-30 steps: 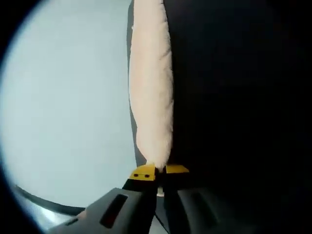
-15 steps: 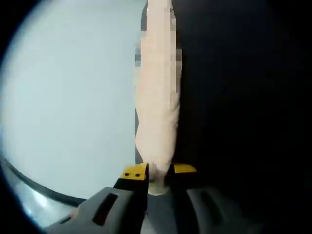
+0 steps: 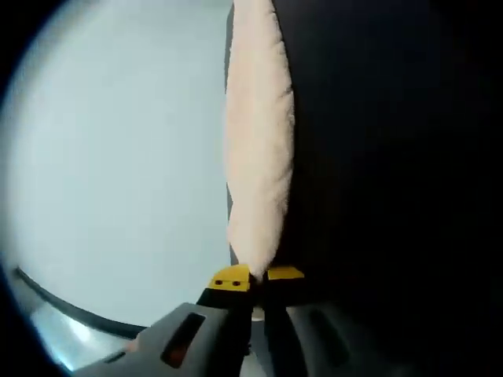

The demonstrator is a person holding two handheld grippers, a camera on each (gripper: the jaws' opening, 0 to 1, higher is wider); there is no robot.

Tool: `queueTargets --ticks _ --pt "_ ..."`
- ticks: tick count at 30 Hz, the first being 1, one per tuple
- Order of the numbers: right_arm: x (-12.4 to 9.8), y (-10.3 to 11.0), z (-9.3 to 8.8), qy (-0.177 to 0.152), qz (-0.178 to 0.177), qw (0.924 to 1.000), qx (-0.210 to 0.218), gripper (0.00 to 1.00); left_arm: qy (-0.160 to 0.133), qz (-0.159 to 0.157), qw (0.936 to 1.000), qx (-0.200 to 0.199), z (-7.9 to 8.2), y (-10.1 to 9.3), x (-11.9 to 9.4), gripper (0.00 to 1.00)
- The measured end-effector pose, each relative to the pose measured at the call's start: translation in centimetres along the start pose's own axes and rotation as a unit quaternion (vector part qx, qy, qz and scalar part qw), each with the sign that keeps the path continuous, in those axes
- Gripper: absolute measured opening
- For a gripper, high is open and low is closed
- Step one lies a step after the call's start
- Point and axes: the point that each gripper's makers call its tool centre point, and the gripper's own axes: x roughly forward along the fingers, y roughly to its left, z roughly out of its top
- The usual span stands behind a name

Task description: Fold the towel on the table until its edges align and the towel forms a compact rectangular stack.

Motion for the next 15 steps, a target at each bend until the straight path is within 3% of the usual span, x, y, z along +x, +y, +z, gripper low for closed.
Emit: queueTargets --ticks 5,10,12,14,15 --pt "-2.3 -0.6 0.3 -0.020 -0.003 0.9980 0.060 0.01 -0.014 0.005 0.9998 -0.013 -0.3 0.5 -1.8 0.00" --pt "-4.6 -0.7 -1.4 -0.018 -0.012 0.9958 0.089 0.01 -0.021 0.004 0.9997 -0.016 0.3 0.6 -4.2 0.00" --pt "-6.0 -0.6 -2.0 -0.014 -0.011 0.9955 0.093 0.01 -0.027 0.000 0.9996 -0.010 1.1 0.5 -7.4 0.00" --pt "-7.2 -0.1 -2.3 -0.007 -0.008 0.9950 0.099 0.01 -0.034 -0.008 0.9993 -0.016 1.7 -0.2 -8.6 0.00" --pt "-8.3 0.7 -2.5 -0.002 -0.001 0.9958 0.092 0.01 -0.031 -0.013 0.9993 -0.016 2.3 -0.4 -10.9 0.00"
